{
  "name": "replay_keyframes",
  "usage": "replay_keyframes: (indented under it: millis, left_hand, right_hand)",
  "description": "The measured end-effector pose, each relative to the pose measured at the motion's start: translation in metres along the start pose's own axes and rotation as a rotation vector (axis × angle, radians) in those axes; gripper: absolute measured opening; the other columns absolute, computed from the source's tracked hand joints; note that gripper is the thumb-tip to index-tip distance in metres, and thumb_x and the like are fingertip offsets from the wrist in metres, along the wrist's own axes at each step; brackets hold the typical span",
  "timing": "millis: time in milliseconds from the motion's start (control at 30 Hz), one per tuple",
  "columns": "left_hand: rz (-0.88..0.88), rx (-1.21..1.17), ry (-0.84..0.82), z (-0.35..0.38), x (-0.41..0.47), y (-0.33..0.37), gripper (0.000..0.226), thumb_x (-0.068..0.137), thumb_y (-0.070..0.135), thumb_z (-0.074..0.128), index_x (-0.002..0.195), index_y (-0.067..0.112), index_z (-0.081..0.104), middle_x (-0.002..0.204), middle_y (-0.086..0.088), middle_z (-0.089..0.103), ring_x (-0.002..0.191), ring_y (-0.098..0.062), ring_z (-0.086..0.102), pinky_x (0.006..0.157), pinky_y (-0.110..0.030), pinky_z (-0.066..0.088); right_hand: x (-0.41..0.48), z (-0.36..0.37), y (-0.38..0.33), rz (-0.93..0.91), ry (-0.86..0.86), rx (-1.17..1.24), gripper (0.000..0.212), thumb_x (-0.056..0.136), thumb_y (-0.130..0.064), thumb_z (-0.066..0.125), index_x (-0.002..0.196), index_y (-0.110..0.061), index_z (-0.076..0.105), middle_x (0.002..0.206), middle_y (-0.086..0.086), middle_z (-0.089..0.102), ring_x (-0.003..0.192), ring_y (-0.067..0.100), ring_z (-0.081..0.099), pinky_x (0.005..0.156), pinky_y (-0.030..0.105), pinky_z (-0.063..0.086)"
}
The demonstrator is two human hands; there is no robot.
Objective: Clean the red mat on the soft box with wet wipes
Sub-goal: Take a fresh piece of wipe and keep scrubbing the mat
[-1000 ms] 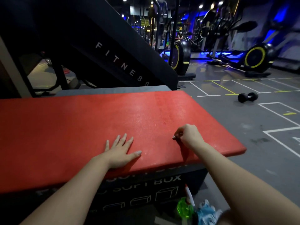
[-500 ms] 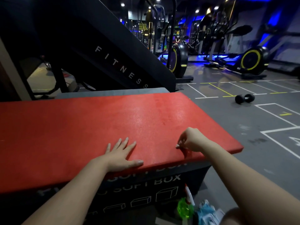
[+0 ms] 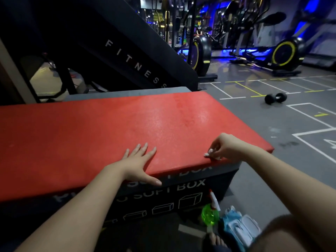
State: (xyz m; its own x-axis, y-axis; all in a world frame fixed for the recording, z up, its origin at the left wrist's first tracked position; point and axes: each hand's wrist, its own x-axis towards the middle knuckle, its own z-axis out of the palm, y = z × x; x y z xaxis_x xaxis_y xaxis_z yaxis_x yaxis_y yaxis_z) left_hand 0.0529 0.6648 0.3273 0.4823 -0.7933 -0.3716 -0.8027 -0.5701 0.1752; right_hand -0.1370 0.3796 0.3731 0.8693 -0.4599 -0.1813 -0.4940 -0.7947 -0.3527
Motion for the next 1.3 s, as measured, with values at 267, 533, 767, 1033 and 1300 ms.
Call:
replay_keyframes:
  millis: [267,533,767,1033,1300]
  left_hand:
    - [0.002,0.073,0.046,0.007,-0.002,0.001,0.127,0.079,0.061,0.078,0.156,0.045,-0.022,0.165,0.002,-0.031,0.152,-0.022,-0.028,0.124,-0.053,-0.012]
    - [0.006,0.105,0.021,0.01,-0.003,0.003,0.109,0.093,0.058,0.062,0.153,0.045,-0.029,0.163,0.001,-0.037,0.15,-0.023,-0.032,0.123,-0.055,-0.015]
    - [0.015,0.112,0.011,0.012,0.001,0.0,0.111,0.091,0.064,0.06,0.152,0.045,-0.03,0.161,0.002,-0.039,0.149,-0.022,-0.035,0.122,-0.055,-0.016]
    - [0.028,0.017,0.064,0.007,0.0,-0.009,0.112,0.065,0.101,0.04,0.154,0.058,-0.012,0.167,0.011,-0.024,0.153,-0.015,-0.024,0.125,-0.049,-0.012]
    - [-0.059,-0.096,0.304,-0.006,0.022,-0.016,0.054,0.101,0.067,0.032,0.153,0.052,0.032,0.169,0.017,0.011,0.154,-0.013,0.007,0.12,-0.048,0.006]
  right_hand:
    - [0.024,0.019,-0.012,-0.04,0.29,0.029,0.015,0.085,-0.027,0.075,0.088,-0.012,0.077,0.082,0.007,0.075,0.072,0.017,0.065,0.06,0.022,0.039]
    - [-0.022,0.01,-0.008,-0.109,0.071,-0.063,0.012,0.088,-0.031,0.069,0.091,-0.024,0.077,0.068,-0.015,0.064,0.062,-0.002,0.055,0.048,0.01,0.035]
    - [-0.011,0.017,-0.016,-0.158,0.066,-0.033,0.007,0.083,-0.032,0.075,0.085,-0.025,0.077,0.074,-0.013,0.07,0.069,0.004,0.063,0.056,0.018,0.045]
    - [0.043,0.029,-0.041,-0.096,0.273,0.088,0.016,0.084,-0.028,0.077,0.087,-0.012,0.077,0.081,0.005,0.074,0.075,0.016,0.067,0.061,0.021,0.04]
    - [0.036,0.011,-0.031,-0.101,0.003,-0.027,0.008,0.084,-0.032,0.075,0.086,-0.025,0.076,0.071,-0.008,0.068,0.062,0.005,0.059,0.046,0.012,0.035]
